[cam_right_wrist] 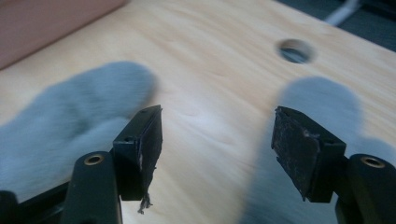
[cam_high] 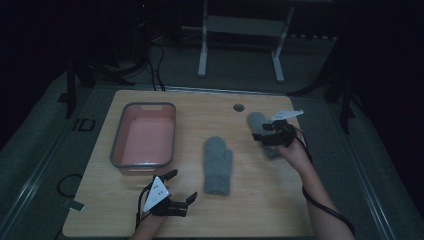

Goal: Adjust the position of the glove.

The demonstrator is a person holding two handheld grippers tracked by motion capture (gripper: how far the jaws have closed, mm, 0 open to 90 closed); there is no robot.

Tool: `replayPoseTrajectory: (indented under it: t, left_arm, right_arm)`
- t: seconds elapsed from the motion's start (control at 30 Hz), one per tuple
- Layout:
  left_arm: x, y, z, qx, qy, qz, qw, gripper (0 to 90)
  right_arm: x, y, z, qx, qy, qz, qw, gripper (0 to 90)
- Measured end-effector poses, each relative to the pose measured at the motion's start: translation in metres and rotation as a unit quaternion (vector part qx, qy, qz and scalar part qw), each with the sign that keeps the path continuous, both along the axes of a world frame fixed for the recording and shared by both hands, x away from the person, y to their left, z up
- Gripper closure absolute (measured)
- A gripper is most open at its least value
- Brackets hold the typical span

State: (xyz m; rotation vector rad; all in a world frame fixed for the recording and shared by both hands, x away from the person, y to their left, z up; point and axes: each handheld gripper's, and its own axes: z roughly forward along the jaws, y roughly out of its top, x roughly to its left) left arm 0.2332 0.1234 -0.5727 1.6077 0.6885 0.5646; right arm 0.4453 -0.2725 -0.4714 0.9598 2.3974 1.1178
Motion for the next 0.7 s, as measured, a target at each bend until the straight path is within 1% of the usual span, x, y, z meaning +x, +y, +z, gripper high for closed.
replayPoseTrajectory:
  t: [0.03, 0.13, 0.2, 0.27, 0.33, 0.37, 0.4, 0.47, 0.5, 0.53, 0.6, 0.63, 0.7]
  left_arm:
    - [0.000, 0.000, 0.000, 0.000, 0.000, 0.000, 1.0000, 1.6]
    - [0.000, 0.000, 0.000, 0.000, 0.000, 0.000, 1.0000, 1.6]
    - [0.000, 0.000, 0.000, 0.001, 0.001, 0.000, 1.0000, 1.6]
    - [0.000, 0.000, 0.000, 0.000, 0.001, 0.000, 1.0000, 1.6]
    - [0.000, 0.000, 0.000, 0.000, 0.001, 0.000, 1.0000, 1.6]
    - [0.000, 0.000, 0.000, 0.000, 0.001, 0.000, 1.0000, 1.5]
    - [0.000, 0.000, 0.000, 0.000, 0.000, -0.001, 1.0000, 1.6]
    - [0.000, 0.000, 0.000, 0.000, 0.001, -0.001, 1.0000, 1.6]
    - [0.000, 0.000, 0.000, 0.000, 0.001, -0.001, 1.0000, 1.6]
    - [0.000, 0.000, 0.000, 0.000, 0.001, -0.001, 1.0000, 1.6]
    - [0.000, 0.000, 0.000, 0.000, 0.001, -0.001, 1.0000, 1.5]
    - [0.000, 0.000, 0.000, 0.000, 0.001, -0.001, 1.0000, 1.5]
    - [0.000, 0.000, 0.000, -0.002, 0.002, -0.001, 1.0000, 1.5]
  right_arm:
    - [0.002, -0.005, -0.001, -0.003, -0.004, -0.019, 0.9998, 33.5]
    - [0.009, -0.021, -0.006, 0.002, -0.005, -0.056, 0.9984, 34.2]
    - [0.015, -0.027, -0.012, 0.006, 0.002, -0.073, 0.9973, 35.5]
    - [0.020, -0.031, -0.018, 0.008, 0.011, -0.089, 0.9959, 38.8]
    - [0.026, -0.033, -0.025, 0.009, 0.017, -0.105, 0.9943, 38.8]
    - [0.028, -0.033, -0.028, 0.012, 0.023, -0.109, 0.9937, 38.8]
    - [0.031, -0.033, -0.032, 0.010, 0.023, -0.115, 0.9930, 38.8]
    - [0.034, -0.032, -0.040, 0.007, 0.029, -0.119, 0.9925, 38.7]
    - [0.035, -0.030, -0.044, -0.001, 0.028, -0.121, 0.9923, 38.8]
    - [0.037, -0.028, -0.049, -0.010, 0.025, -0.119, 0.9925, 38.8]
    - [0.039, -0.026, -0.055, -0.019, 0.030, -0.111, 0.9931, 42.3]
    - [0.039, -0.025, -0.059, -0.028, 0.031, -0.108, 0.9933, 42.5]
    - [0.040, -0.024, -0.066, -0.050, 0.024, -0.107, 0.9927, 46.3]
